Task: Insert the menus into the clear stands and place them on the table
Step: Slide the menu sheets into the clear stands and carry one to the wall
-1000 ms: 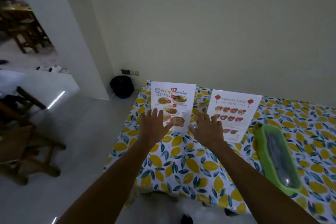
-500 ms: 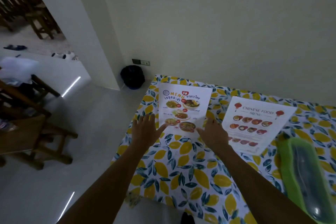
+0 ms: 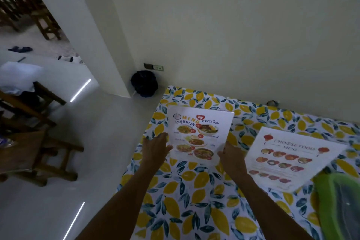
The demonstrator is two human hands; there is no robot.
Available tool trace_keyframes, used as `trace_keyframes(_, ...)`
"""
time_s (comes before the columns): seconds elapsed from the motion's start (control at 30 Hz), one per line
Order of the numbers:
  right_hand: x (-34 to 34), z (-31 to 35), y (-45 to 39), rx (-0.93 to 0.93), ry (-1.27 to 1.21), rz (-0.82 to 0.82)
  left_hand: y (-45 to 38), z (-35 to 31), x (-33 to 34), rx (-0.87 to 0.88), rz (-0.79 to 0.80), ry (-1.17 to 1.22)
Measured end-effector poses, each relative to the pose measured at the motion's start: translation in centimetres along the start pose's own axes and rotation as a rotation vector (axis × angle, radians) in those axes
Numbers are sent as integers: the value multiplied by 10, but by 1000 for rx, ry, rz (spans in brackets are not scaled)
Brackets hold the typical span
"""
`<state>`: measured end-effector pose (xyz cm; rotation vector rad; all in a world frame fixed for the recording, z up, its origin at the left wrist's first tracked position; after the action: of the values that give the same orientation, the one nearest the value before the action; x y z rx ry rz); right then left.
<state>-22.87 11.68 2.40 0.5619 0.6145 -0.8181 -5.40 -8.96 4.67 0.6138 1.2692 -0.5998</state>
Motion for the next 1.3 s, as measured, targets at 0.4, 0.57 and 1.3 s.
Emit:
trace_keyframes(0.4,-1,83,-132,-69,24,-60,-168,53,-25,106,-200,160)
trace_keyframes(0.57,1,115,-194,-59,5,-86,-246,67,-33,127,-200,202)
trace_keyframes(1.3,34,123,-297,52,-9,-95,-358,69,9,129,-126,306)
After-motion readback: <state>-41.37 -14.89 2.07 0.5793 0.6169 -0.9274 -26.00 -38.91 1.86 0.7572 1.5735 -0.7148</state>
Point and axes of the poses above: each hand's wrist, its own y-axis away from the middle knuckle, its own x-axis out of the palm, z = x × y, the point moved 1 cm from there along -y, towards the middle knuckle, and after that the axes turned 13 degrees about -y, right-handed, at the moved point
